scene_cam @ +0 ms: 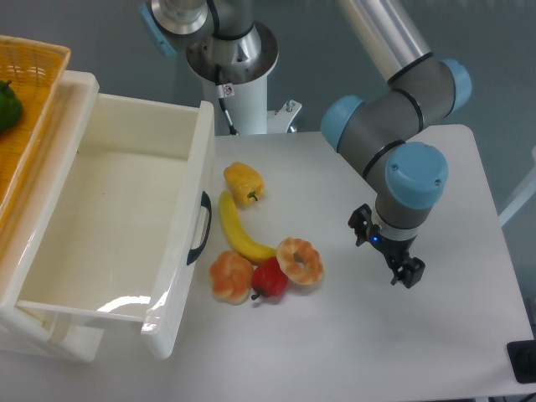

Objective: Pick up the donuts
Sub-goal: 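Move the open gripper toward the orange-brown donut beside the red apple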

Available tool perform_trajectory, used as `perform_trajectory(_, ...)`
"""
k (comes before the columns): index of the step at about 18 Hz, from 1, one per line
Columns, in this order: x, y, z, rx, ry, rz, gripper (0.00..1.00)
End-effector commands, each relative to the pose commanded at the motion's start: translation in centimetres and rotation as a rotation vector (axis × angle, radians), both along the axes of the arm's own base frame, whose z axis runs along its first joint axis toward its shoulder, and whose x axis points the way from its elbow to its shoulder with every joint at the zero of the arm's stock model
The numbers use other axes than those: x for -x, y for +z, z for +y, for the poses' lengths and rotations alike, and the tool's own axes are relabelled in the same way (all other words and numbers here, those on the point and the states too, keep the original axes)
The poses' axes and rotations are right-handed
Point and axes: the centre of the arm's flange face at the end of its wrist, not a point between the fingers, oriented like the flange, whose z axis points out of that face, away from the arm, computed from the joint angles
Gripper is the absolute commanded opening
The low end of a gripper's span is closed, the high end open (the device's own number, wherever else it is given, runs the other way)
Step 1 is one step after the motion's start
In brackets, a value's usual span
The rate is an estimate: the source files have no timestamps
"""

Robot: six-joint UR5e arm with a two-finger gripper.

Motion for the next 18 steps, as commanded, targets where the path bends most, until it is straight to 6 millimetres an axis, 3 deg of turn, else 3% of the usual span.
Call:
perform_trajectory(9, -0.8, -0.9, 0.7, -0.001, 0.061, -0.011, 1.00)
perform_trajectory(18, -2.2, -4.9, 0.5, -0.093, 0.080, -0.067, 1.00)
